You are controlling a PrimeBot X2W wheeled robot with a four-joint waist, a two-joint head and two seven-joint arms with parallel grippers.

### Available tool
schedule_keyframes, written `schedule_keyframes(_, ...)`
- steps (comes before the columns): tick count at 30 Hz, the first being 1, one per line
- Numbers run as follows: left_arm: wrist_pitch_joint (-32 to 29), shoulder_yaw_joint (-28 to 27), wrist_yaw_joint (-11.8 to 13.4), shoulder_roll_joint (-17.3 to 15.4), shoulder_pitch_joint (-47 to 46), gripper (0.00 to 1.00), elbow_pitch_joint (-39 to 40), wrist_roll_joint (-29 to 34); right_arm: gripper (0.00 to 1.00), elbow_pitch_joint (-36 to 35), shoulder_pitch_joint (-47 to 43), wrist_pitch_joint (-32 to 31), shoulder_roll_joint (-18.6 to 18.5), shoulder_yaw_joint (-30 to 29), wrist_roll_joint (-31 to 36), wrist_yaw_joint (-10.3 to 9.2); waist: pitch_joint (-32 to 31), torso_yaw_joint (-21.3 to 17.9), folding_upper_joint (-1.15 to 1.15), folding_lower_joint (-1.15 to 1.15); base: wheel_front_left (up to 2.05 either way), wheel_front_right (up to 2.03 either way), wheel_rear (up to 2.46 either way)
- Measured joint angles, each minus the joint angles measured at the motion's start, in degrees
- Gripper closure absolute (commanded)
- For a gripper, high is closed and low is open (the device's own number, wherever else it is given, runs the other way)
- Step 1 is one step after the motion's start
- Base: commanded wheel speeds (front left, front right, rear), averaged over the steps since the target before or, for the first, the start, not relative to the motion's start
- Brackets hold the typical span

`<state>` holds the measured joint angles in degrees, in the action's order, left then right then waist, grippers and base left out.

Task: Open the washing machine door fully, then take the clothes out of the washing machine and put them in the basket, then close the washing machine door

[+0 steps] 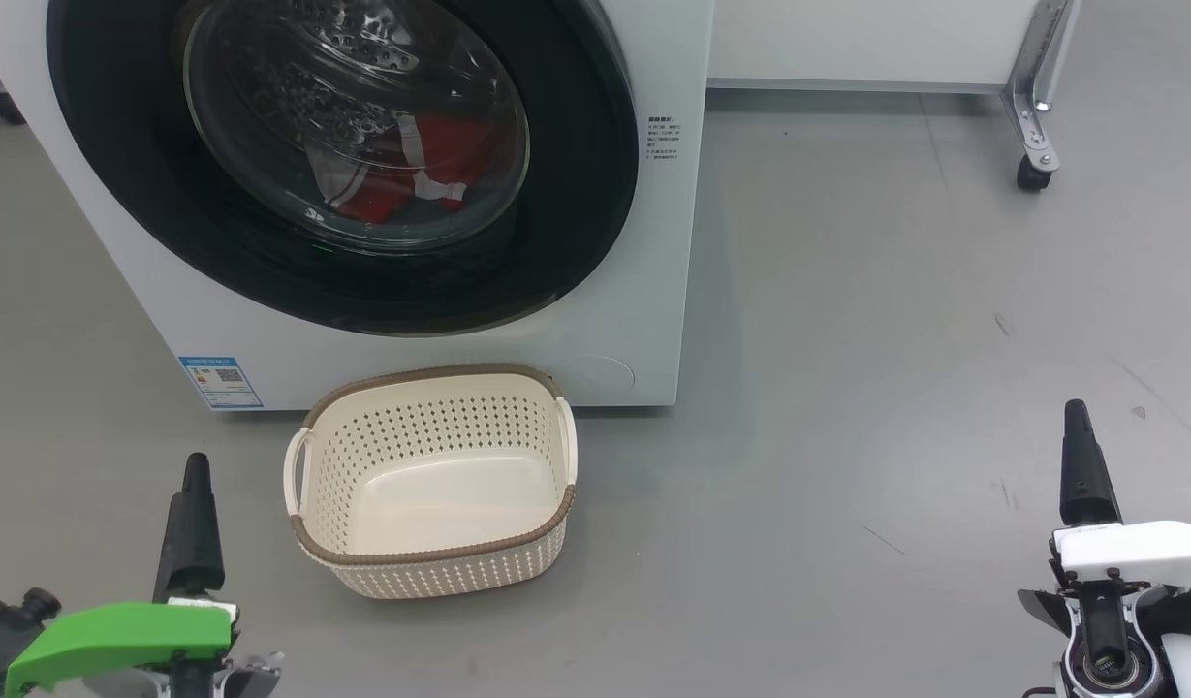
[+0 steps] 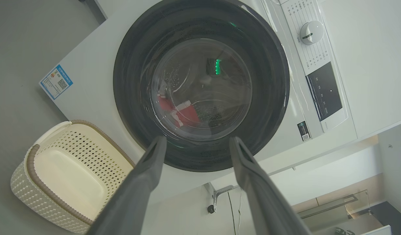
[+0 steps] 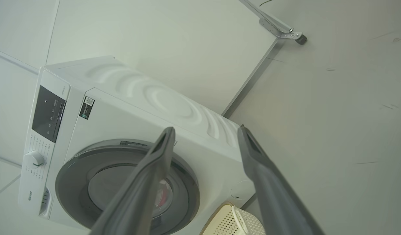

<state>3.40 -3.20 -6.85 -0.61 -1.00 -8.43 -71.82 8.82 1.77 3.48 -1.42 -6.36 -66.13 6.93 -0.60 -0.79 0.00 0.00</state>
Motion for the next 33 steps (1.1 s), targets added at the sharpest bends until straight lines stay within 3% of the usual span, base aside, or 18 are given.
schedule_keyframes(6, 1.34, 1.24, -0.01, -0.14, 0.0, 0.0, 1.22, 4.15, 0.0, -1.0, -0.02, 1.32, -0.41, 1.25, 6.33, 0.01, -0.02, -0.14, 0.0, 0.0, 0.0, 0.0, 0.0)
schedule_keyframes(22, 4.33, 5.49, 0.02, -0.4, 0.1, 0.0, 2.0, 26.91, 0.0, -2.13, -1.07, 4.2, -0.81, 4.02, 21.36, -0.55, -0.08, -0.75, 0.0, 0.0, 0.0, 0.0, 0.0)
schedule_keyframes(33, 6.36, 9.2, 2.78, -0.69, 0.46, 0.0, 1.26, 39.06, 0.0, -2.26, -1.3, 6.28, -1.05, 6.16, 31.75, -0.63, -0.12, -1.22, 0.0, 0.0, 0.0, 0.0, 0.0)
